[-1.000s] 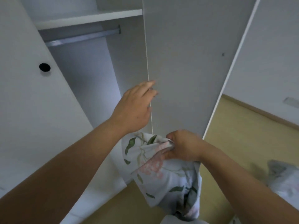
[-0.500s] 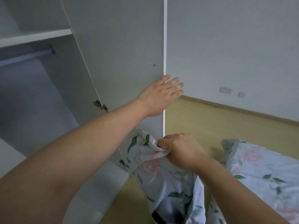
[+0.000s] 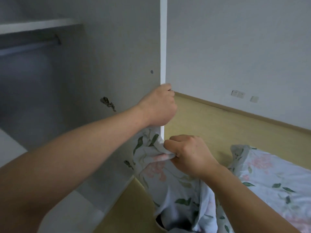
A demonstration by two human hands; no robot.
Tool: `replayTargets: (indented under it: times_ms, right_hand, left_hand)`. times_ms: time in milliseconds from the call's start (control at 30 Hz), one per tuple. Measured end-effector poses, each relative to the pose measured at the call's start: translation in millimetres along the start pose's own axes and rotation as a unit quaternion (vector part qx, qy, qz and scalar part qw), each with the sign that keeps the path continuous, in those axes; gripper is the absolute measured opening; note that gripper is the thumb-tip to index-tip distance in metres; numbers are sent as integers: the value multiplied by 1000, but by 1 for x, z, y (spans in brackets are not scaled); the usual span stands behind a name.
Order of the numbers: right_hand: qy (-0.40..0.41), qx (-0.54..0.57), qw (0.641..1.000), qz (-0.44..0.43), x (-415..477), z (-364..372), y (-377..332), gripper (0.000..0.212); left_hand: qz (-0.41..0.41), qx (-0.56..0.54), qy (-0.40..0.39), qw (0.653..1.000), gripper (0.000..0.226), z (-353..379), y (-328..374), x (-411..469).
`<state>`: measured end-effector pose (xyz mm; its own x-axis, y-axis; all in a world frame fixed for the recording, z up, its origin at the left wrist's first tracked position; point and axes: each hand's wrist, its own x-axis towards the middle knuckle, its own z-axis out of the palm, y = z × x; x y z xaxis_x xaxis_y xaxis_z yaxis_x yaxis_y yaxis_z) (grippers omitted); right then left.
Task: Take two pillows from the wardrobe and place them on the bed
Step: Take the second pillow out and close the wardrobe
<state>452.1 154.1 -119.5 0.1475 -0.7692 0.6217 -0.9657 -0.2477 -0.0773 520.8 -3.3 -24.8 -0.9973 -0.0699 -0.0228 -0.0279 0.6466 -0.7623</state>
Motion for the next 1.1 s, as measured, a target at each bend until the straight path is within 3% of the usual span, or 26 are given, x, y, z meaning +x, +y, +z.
replayTargets:
  times_ms: [100,200,333,500,633,767,1100]
  right_hand:
    - [6,28,999,-22,12,11,-11,30]
    - [1,40,999,-30,25,20,-24,18]
    - [6,44,998,-46,45,37,-40,29]
    - [14,93,994,-63,76,60,-62,30]
    - [23,162,985,-56,102,75,-84,35]
    - [30,162,985,-57,127,93,-103,44]
    - [26,137,989,-52,166,129,-112,44]
  left_hand:
    - [-11,-53,-91,994,26,-21,4,-29]
    - [-82,-95,-166,978,32,-30,5,-58]
    - [-144,-44,-236,960,27,-5,4,-115]
    - [-188,100,-271,939,32,28,-8,-192]
    - [-249,109,-282,920,50,62,-27,-265]
    - [-263,119,-318,903,61,97,-44,-322]
    - [-278,116,-299,905,71,140,-63,-348]
